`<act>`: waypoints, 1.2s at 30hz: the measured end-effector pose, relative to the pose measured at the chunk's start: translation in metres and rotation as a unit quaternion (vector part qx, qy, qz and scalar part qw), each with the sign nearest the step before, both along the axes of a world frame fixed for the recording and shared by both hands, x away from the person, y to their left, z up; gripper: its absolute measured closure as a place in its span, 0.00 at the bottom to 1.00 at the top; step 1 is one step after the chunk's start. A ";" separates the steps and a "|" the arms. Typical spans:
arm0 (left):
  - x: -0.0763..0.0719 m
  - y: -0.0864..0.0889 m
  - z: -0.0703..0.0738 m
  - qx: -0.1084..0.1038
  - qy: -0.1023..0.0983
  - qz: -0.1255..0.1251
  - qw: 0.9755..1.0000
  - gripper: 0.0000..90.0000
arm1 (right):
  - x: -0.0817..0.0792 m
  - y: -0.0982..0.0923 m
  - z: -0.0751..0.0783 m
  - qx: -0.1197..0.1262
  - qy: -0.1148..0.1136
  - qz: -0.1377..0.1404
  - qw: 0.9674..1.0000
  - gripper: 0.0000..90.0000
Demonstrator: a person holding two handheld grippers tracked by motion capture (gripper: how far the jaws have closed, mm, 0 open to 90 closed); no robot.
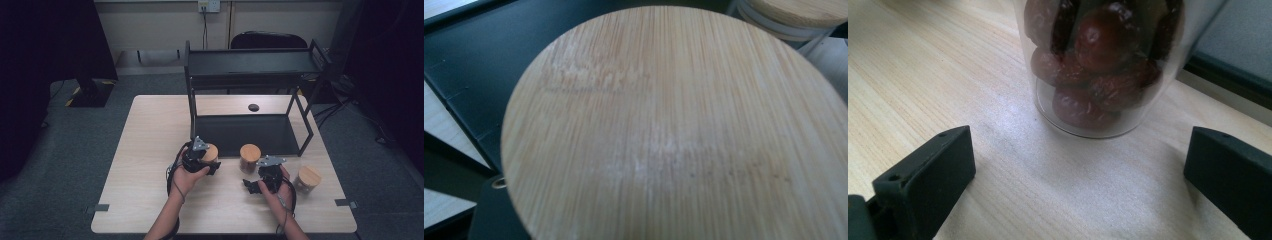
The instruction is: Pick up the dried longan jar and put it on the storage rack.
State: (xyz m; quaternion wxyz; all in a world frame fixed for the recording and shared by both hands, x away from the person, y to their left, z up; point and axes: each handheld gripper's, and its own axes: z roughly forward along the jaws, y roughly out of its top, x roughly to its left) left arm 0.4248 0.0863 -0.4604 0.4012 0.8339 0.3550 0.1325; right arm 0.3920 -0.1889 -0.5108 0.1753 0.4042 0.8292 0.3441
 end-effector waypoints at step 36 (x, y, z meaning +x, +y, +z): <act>0.022 -0.026 0.004 -0.008 0.003 0.001 1.000 0.29 | 0.000 0.000 0.000 0.000 0.000 0.000 1.000 0.00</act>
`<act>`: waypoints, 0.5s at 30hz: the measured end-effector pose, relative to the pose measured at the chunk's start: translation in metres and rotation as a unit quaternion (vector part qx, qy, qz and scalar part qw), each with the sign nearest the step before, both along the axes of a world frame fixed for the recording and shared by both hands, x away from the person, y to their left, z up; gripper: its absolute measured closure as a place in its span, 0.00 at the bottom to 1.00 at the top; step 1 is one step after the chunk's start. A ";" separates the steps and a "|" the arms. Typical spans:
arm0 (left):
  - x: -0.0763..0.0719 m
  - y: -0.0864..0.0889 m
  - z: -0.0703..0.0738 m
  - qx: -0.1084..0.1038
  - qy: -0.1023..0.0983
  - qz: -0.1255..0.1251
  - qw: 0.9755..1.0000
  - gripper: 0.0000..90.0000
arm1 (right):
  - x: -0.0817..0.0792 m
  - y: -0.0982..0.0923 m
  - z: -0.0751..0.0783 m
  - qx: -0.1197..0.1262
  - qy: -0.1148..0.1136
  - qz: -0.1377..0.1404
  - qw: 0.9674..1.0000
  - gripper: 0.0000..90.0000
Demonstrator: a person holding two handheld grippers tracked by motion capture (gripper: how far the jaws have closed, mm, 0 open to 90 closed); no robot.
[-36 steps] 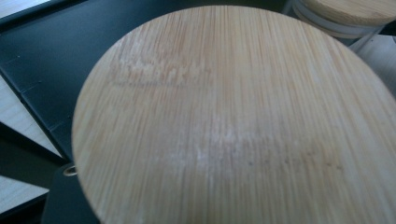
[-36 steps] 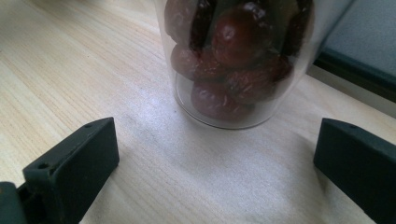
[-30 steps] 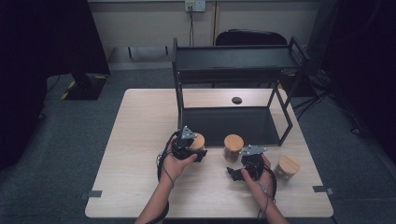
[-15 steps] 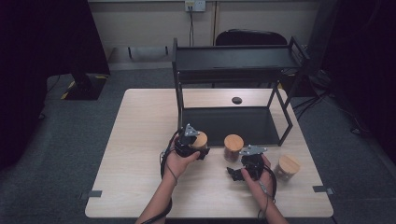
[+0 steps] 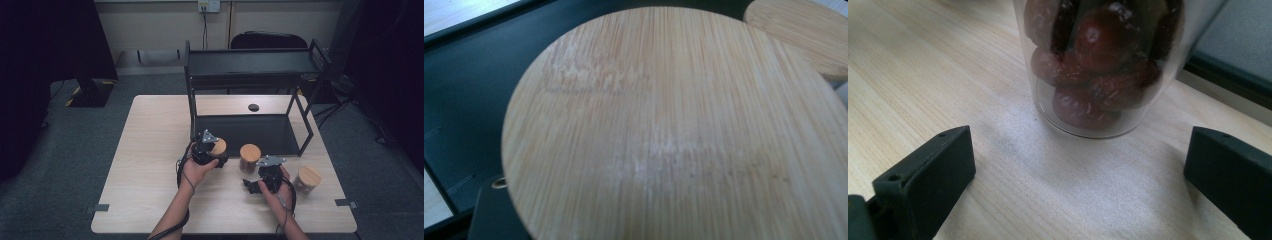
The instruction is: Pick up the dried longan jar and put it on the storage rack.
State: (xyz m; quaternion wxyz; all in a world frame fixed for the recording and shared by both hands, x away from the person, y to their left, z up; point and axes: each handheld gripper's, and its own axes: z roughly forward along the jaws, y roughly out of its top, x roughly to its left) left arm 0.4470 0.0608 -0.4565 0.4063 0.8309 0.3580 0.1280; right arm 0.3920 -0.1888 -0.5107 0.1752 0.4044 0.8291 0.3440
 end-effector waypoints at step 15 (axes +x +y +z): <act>0.012 -0.009 0.005 -0.007 -0.003 0.008 1.000 0.29 | 0.000 0.000 0.000 0.000 0.000 0.000 1.000 0.00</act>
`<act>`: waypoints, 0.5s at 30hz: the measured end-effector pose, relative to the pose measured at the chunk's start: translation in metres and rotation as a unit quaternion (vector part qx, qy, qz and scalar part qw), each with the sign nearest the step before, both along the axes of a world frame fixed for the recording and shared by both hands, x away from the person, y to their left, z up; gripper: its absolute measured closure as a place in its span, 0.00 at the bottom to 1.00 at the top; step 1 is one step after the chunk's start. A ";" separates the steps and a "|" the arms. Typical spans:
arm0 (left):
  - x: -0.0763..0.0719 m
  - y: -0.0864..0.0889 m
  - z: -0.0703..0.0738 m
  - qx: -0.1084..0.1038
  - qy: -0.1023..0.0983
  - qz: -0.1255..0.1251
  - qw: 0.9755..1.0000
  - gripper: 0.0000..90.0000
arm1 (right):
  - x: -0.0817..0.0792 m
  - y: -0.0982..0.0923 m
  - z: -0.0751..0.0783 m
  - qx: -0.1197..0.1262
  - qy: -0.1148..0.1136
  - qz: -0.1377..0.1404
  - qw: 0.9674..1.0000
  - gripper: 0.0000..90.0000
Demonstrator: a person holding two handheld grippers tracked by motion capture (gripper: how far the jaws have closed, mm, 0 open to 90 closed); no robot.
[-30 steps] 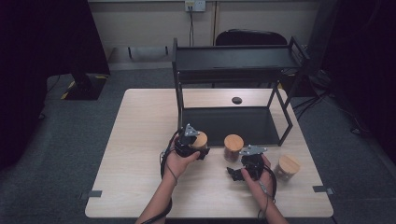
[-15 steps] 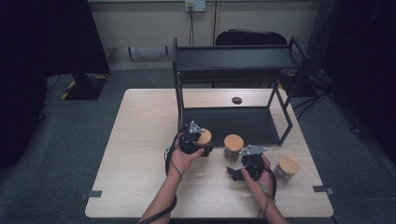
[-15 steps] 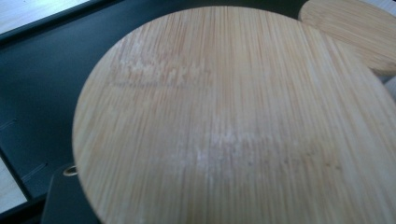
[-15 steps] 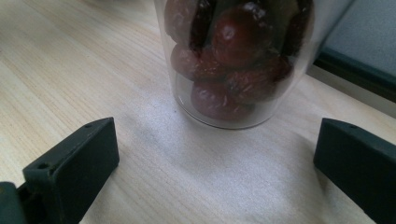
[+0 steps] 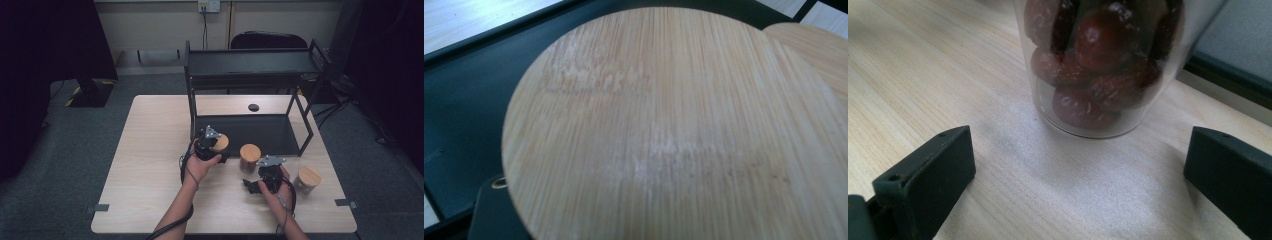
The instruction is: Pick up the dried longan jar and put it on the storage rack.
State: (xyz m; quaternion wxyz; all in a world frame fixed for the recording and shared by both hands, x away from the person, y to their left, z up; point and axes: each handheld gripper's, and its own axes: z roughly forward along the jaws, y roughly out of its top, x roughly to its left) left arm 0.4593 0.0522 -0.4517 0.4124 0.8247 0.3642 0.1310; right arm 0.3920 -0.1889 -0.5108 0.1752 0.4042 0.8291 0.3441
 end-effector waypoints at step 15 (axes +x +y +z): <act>0.012 -0.010 0.004 0.006 -0.002 0.005 1.000 0.29 | 0.000 0.000 0.000 0.000 0.000 0.000 1.000 0.00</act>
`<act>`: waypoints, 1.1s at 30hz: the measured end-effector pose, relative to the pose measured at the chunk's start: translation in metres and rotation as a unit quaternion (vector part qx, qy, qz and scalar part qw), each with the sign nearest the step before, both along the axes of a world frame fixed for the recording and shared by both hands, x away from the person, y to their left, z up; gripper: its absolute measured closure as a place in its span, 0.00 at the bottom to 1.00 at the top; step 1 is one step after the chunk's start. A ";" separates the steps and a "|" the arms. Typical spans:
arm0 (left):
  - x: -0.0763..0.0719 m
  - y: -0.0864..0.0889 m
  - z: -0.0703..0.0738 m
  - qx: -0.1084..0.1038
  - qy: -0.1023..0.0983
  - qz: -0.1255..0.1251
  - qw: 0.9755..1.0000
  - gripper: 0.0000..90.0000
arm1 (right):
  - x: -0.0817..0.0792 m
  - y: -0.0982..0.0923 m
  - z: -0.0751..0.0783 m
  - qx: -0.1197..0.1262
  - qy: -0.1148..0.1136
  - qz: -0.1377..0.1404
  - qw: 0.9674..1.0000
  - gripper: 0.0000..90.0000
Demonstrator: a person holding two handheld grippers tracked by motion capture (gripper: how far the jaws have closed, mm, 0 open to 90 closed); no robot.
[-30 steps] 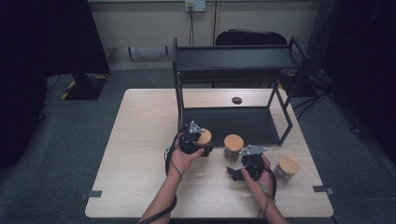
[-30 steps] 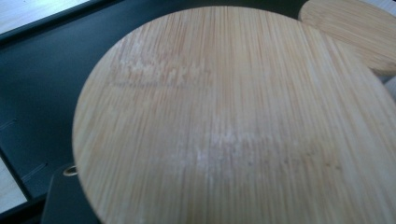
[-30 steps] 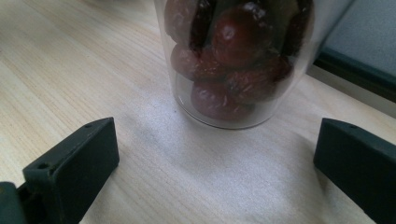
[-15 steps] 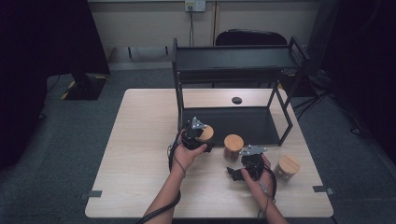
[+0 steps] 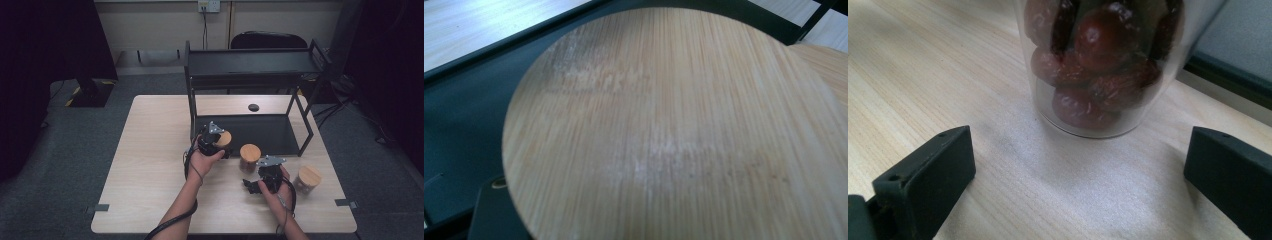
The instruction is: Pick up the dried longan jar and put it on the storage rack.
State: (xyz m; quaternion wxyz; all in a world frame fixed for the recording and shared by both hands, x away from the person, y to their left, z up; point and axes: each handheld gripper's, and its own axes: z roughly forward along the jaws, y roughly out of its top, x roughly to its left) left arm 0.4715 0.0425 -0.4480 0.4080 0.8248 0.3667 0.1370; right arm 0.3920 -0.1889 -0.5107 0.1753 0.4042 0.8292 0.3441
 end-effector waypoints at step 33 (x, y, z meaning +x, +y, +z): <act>0.028 -0.010 -0.005 0.008 -0.002 0.029 1.000 0.29 | 0.000 0.000 0.000 0.000 0.000 0.000 1.000 0.00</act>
